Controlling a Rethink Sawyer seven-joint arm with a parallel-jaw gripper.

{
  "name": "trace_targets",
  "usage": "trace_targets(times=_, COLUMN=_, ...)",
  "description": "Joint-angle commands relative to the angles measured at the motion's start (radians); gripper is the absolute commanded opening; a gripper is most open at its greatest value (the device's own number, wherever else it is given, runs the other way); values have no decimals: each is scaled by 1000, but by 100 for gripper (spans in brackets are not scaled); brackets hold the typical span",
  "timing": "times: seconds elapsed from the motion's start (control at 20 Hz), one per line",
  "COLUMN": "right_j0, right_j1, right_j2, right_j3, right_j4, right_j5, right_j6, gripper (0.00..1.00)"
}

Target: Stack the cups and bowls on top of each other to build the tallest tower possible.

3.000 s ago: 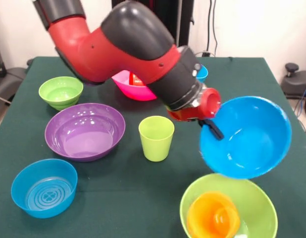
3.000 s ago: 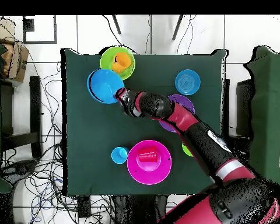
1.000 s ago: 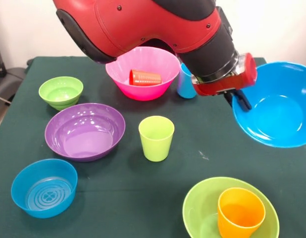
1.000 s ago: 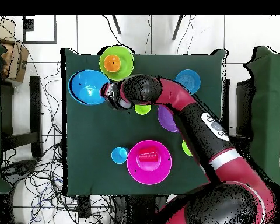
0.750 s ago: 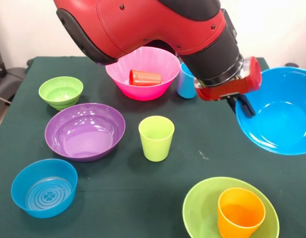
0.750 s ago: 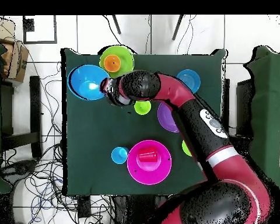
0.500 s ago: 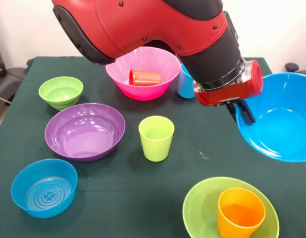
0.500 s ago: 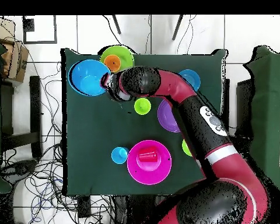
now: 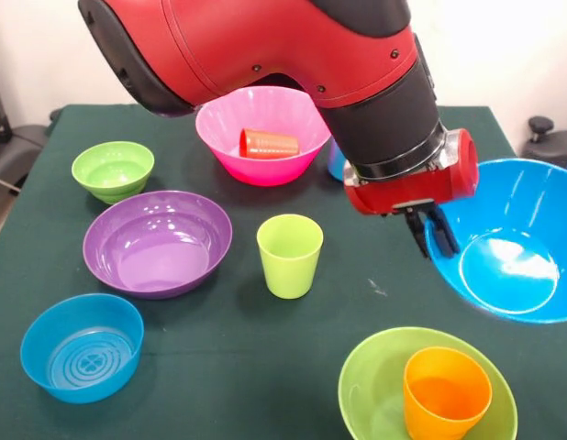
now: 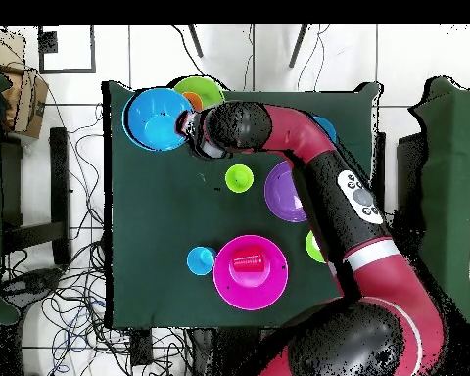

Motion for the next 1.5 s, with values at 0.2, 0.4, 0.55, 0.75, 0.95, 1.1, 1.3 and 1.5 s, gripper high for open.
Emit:
trace_targets(times=0.2, right_j0=45, right_j1=-10, right_j2=-77, right_j3=-104, right_j4=-111, right_j5=-39, right_j6=-120, gripper=0)
trace_targets(times=0.4, right_j0=41, right_j1=-7, right_j2=-70, right_j3=-96, right_j4=-138, right_j5=-90, right_j6=-122, gripper=0)
trace_targets(times=0.55, right_j0=40, right_j1=5, right_j2=-65, right_j3=-111, right_j4=-158, right_j5=-113, right_j6=-136, gripper=0)
trace_targets(times=0.75, right_j0=37, right_j1=9, right_j2=-57, right_j3=-126, right_j4=-188, right_j5=-152, right_j6=-147, gripper=0)
trace_targets(times=0.95, right_j0=32, right_j1=18, right_j2=-44, right_j3=-140, right_j4=-212, right_j5=-188, right_j6=-168, gripper=0)
trace_targets(times=1.1, right_j0=28, right_j1=33, right_j2=-36, right_j3=-153, right_j4=-219, right_j5=-187, right_j6=-184, gripper=0)
trace_targets(times=1.3, right_j0=24, right_j1=42, right_j2=-29, right_j3=-166, right_j4=-228, right_j5=-187, right_j6=-196, gripper=0)
trace_targets(times=1.5, right_j0=23, right_j1=50, right_j2=-25, right_j3=-175, right_j4=-230, right_j5=-181, right_j6=-206, gripper=0)
